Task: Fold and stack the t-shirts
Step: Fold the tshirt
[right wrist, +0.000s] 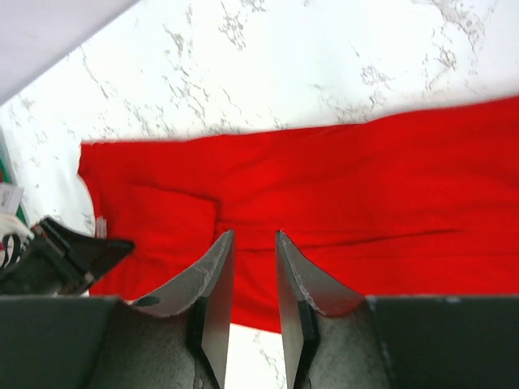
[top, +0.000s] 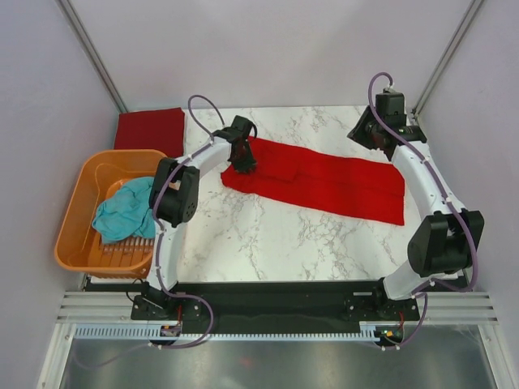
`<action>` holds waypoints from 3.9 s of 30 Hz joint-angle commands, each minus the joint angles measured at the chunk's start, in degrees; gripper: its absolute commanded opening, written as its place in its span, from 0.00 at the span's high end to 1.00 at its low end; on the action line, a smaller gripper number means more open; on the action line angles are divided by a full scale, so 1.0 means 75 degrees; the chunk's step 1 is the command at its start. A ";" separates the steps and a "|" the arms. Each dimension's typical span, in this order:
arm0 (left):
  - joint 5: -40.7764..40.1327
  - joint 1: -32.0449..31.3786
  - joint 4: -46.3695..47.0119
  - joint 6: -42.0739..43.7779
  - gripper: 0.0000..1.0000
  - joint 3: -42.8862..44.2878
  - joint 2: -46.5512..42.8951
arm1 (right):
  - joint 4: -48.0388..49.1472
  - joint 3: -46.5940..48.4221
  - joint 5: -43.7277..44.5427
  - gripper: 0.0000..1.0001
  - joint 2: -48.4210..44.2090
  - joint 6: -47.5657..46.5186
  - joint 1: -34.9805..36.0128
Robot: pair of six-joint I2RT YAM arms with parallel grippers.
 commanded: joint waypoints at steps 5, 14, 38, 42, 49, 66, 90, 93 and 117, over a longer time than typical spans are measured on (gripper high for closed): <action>-0.0616 0.0475 0.0439 0.0641 0.66 0.3565 0.2880 | 0.1021 0.0758 0.0283 0.65 0.0238 0.0563 0.0011; 0.1423 0.0781 0.0486 0.0500 0.64 0.4238 0.2185 | 0.1092 0.0817 0.0143 0.65 -0.0112 0.0482 0.0011; 0.2338 -0.2499 0.3975 -0.2366 0.98 0.0217 -0.0280 | 0.0952 -0.3143 -0.0948 0.79 -0.4752 0.1031 0.0022; 0.2199 -0.3004 0.5079 -0.3108 0.98 0.0754 0.0726 | 0.0893 -0.3495 -0.1146 0.80 -0.5234 0.1208 0.0011; 0.1354 -0.3543 0.5115 -0.3856 0.98 0.1611 0.1828 | 0.0636 -0.3168 -0.1322 0.78 -0.5492 0.1126 0.0011; 0.1038 -0.3731 0.3393 -0.3391 0.98 -0.0565 0.0791 | 0.0389 -0.2547 -0.0807 0.72 -0.5246 0.0658 0.0011; -0.0064 -0.2338 0.2994 -0.1937 0.96 -0.7341 -0.4741 | 0.2170 0.0287 -0.3197 0.45 0.2134 -0.1756 0.0479; -0.0064 -0.1963 0.2994 -0.1937 0.96 -0.7388 -0.5059 | 0.2170 0.1236 -0.3373 0.43 0.3177 -0.1838 0.0573; 0.1330 -0.1786 0.1857 -0.0437 0.73 -0.7131 -0.6794 | 0.1772 0.4461 -0.2238 0.54 0.6906 -0.2272 0.0819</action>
